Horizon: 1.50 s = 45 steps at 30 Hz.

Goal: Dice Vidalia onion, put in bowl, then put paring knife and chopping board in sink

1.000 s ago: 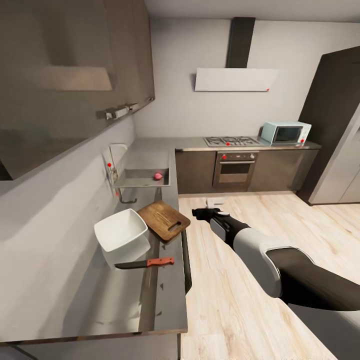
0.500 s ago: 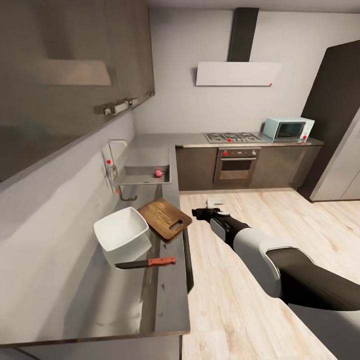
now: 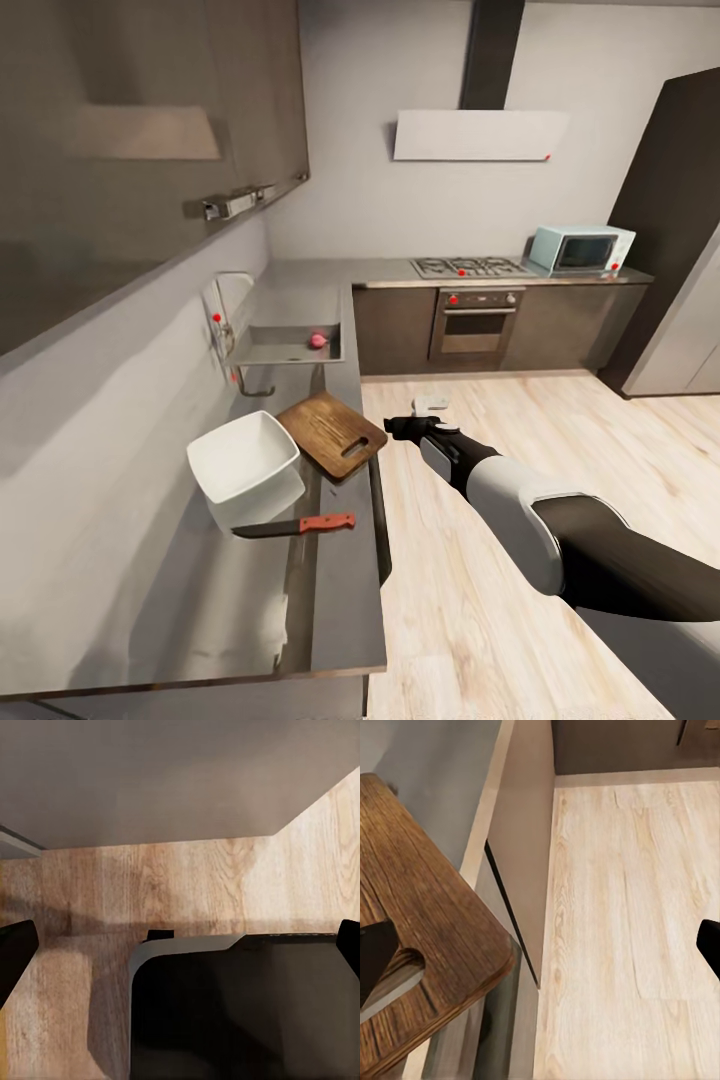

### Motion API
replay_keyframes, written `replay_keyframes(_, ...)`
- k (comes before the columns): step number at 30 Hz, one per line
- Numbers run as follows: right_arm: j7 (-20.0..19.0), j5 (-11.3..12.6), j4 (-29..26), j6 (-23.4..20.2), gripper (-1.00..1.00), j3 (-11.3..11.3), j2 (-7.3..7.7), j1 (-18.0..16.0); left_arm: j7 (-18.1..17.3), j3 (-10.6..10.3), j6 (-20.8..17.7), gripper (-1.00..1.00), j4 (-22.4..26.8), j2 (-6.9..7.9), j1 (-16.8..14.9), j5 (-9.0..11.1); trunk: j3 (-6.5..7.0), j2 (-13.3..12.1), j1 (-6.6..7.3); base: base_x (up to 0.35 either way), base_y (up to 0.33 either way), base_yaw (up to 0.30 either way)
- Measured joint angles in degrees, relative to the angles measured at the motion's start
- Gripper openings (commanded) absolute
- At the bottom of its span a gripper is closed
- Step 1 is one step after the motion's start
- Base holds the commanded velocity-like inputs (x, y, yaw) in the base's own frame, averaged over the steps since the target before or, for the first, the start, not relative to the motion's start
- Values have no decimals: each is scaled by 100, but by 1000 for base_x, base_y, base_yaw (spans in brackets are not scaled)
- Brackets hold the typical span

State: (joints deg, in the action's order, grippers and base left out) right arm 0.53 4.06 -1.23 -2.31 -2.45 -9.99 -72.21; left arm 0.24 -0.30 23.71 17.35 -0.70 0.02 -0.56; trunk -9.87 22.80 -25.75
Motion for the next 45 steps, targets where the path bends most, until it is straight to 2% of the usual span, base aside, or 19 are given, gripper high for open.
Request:
replay_keyframes(13,1,0,7,0,100,0,0,0,-4,-3,0,100,0,-3,0,0,-120,0,0,-22,123,0)
replay_keyframes(45,-5,-4,7,0,100,0,0,0,-2,1,-1,100,1,-1,-1,0,-417,1,0,0,5,0)
